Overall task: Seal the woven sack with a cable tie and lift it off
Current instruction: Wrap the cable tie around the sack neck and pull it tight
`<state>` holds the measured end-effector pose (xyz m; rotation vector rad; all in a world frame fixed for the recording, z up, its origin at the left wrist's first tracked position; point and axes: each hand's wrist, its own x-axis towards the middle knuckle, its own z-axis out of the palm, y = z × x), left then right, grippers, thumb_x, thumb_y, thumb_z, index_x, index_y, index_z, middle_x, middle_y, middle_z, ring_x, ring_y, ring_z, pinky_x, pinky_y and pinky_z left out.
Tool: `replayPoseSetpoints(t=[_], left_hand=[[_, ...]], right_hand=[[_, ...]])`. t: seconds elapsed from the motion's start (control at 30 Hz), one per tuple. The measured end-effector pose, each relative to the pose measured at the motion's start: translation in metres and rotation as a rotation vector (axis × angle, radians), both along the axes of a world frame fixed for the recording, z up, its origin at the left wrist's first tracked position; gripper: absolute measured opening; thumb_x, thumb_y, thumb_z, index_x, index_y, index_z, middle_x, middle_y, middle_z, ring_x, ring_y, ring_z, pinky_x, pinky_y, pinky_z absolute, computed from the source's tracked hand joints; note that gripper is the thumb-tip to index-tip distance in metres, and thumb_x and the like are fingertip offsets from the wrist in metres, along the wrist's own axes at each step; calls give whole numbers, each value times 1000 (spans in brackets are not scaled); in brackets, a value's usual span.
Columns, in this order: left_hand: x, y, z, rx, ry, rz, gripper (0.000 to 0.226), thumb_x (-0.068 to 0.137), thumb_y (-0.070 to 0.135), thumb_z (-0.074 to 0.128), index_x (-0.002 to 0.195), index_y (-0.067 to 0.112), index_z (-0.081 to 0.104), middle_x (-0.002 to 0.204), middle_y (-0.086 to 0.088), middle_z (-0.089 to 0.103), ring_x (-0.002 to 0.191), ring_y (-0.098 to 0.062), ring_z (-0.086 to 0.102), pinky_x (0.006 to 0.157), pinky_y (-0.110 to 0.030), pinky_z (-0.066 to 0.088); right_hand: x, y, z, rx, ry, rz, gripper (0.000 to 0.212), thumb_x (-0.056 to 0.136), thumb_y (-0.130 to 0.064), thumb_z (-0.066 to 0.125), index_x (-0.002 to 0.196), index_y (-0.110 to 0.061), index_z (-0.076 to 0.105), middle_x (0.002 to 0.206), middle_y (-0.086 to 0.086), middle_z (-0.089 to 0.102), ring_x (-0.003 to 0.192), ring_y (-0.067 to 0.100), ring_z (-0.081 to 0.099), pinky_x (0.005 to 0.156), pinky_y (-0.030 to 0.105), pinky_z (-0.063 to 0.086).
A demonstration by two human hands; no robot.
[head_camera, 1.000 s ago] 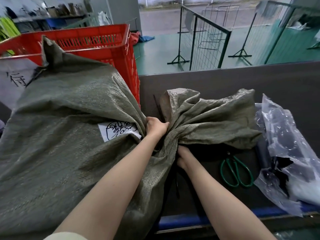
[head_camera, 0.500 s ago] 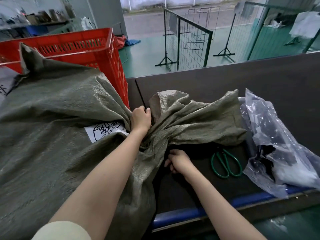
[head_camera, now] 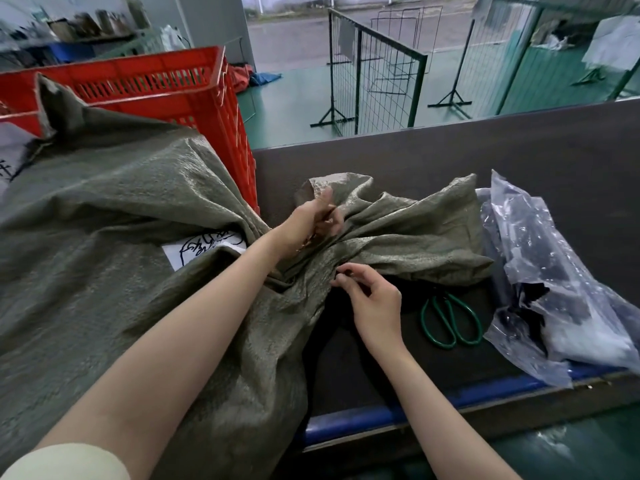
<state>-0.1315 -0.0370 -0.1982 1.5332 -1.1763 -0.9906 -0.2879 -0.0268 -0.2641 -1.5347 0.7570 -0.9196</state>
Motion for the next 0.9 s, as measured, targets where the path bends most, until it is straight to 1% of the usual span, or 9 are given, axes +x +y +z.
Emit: replayPoseSetpoints(t=[0.03, 0.1, 0.17, 0.27, 0.43, 0.53, 0.63, 0.8, 0.9], left_hand=[[1, 3, 1, 39, 15, -28, 58, 98, 38, 18, 51, 11, 39, 40, 10, 39, 39, 0, 30, 44, -13, 25], [3, 9, -2, 63, 6, -37, 47, 85, 45, 43, 52, 12, 38, 46, 7, 36, 47, -5, 28, 51, -20, 23], [5, 15, -8, 88, -23, -50, 35, 74, 42, 59, 54, 15, 51, 54, 2, 41, 52, -5, 32, 54, -19, 25], [4, 16, -14, 152, -32, -142, 37, 74, 33, 68, 41, 23, 55, 43, 14, 42, 43, 2, 36, 45, -11, 28], [5, 15, -21, 239, -38, -148, 49, 85, 17, 64, 36, 22, 56, 38, 15, 44, 39, 2, 40, 46, -10, 33], [3, 16, -20, 238, -55, -116, 46, 81, 24, 68, 38, 21, 54, 41, 14, 40, 43, 1, 36, 51, -18, 29], [1, 16, -20, 248, -62, -91, 44, 81, 26, 69, 39, 22, 55, 42, 13, 39, 44, -1, 35, 54, -22, 27], [1, 16, -19, 259, -95, -96, 39, 79, 26, 70, 42, 22, 59, 43, 13, 44, 45, 1, 39, 56, -22, 30], [0, 17, -19, 258, -123, -113, 31, 73, 32, 74, 47, 21, 63, 53, 2, 46, 55, -5, 41, 59, -23, 31]], right_hand=[[-1, 0, 0, -30, -9, -28, 28, 80, -4, 68, 77, -31, 69, 75, -14, 65, 73, -7, 61, 75, 9, 47], [-4, -1, 0, -65, -34, -76, 19, 78, -3, 70, 83, -21, 72, 81, -12, 61, 78, -11, 58, 75, 4, 43], [-7, -1, 0, -28, -62, -90, 23, 79, -2, 68, 81, -24, 71, 84, -13, 64, 80, -12, 59, 78, 4, 43], [-11, 6, 3, 79, -123, -57, 33, 81, 0, 66, 78, -33, 68, 78, -11, 69, 71, -9, 62, 72, 8, 47], [-13, 10, 5, 106, -155, -91, 33, 82, -1, 65, 80, -34, 66, 58, -16, 65, 51, -3, 55, 58, 5, 43], [-13, 12, 3, 124, -158, -94, 35, 83, -2, 65, 81, -37, 65, 64, -21, 68, 52, -4, 55, 58, 7, 45], [-10, 15, 3, 135, -170, -80, 33, 83, 0, 64, 82, -33, 66, 81, -18, 68, 54, -7, 56, 58, 8, 46], [-8, 15, 3, 175, -186, -111, 31, 82, 0, 65, 82, -31, 66, 82, -14, 68, 56, -8, 58, 57, 7, 47], [-9, 16, 0, 171, -159, -115, 26, 81, -2, 66, 89, -27, 67, 81, -12, 68, 52, -6, 57, 56, 7, 46]])
